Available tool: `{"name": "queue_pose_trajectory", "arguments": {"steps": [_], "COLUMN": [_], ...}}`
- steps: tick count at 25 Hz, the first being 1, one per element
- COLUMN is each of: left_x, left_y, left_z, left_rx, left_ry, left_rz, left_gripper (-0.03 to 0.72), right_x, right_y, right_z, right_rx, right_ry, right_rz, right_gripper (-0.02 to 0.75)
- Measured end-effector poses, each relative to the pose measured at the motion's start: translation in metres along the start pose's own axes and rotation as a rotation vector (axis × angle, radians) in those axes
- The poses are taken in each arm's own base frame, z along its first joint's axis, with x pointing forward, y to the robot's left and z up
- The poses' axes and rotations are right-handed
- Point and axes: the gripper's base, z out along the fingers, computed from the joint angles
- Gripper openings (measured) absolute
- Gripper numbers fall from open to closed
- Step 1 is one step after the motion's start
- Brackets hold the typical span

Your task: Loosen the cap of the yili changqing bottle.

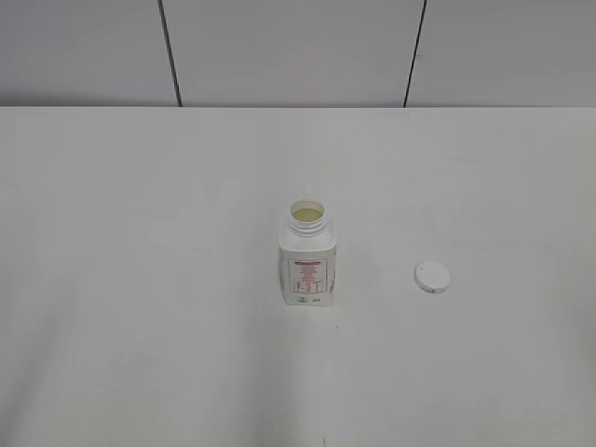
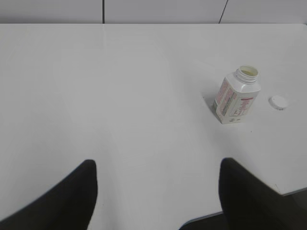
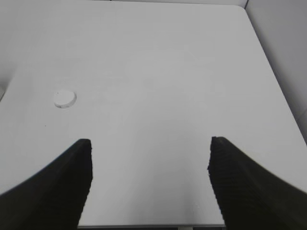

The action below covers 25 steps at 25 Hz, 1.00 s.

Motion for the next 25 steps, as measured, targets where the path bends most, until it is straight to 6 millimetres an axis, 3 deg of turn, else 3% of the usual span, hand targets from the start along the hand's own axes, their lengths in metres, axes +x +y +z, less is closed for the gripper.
{"name": "queue_pose_trajectory", "arguments": {"steps": [6,25], "left_x": [0.0,0.0], "left_y": [0.0,0.0], "left_z": [0.0,0.0], "left_rx": [0.0,0.0], "left_ry": [0.0,0.0], "left_rz": [0.0,0.0], "left_gripper": [0.485,0.477], "right_x": [0.0006,0.0009], "right_y": [0.0009,0.0015], "right_z": [-0.0013,-0.0021], "right_rx": [0.089,0.147], "right_ry": [0.007,0.011], "right_rz": [0.046,0.075], "right_gripper": [0.595,0.582]}}
